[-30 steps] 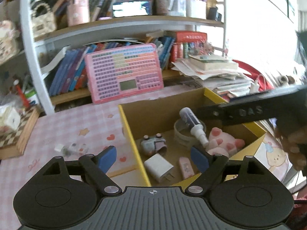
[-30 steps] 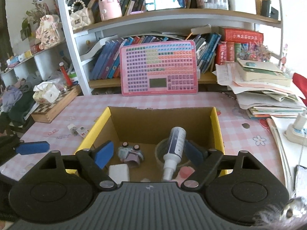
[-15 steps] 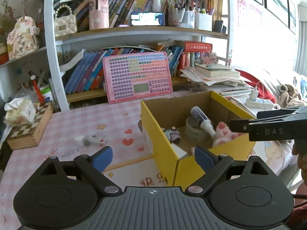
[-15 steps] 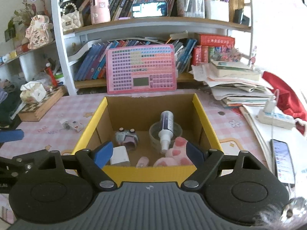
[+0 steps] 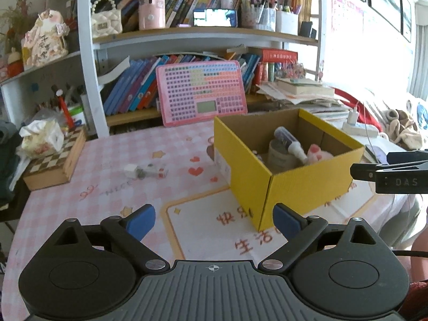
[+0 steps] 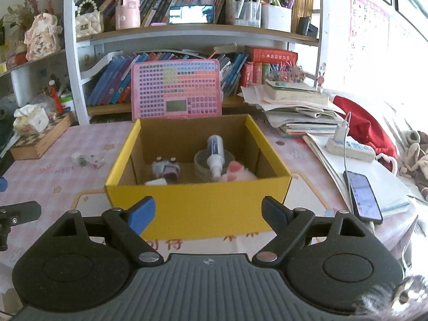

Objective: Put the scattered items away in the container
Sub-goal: 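Withdraw both open tools up and away from the yellow box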

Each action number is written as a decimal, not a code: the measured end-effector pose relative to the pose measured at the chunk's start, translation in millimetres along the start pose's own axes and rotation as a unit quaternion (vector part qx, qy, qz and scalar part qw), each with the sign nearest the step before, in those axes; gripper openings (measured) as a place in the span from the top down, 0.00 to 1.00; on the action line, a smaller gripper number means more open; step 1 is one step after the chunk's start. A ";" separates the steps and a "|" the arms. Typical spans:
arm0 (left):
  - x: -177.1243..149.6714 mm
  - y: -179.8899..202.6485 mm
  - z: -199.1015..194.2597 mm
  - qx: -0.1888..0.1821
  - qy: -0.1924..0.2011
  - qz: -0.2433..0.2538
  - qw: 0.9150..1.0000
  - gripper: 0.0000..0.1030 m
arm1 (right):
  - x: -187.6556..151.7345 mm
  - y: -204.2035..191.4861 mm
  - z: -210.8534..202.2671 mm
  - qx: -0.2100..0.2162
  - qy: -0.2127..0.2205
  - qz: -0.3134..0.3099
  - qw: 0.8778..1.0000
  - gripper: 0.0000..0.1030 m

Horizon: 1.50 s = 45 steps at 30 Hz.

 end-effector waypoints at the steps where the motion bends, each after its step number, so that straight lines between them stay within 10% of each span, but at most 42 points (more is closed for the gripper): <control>1: -1.8 -1.0 -1.0 -0.001 -0.002 0.003 1.000 0.06 | -2.1 -2.8 -2.1 -0.001 -0.001 -0.001 1.000 0.15; 45: -62.1 -71.9 -32.4 -0.006 -0.053 0.013 0.999 0.06 | -44.1 -139.4 -6.9 0.063 -0.064 -0.085 0.992 0.09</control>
Point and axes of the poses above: each gripper's, at about its wrist camera, not at the fingertips, and z roughly the way its jaws point, y to its right, x to its top, the point moved 8 cm from there along z, roughly the way its jaws point, and after that the axes turned 3 degrees about x, right-handed, at the moved point
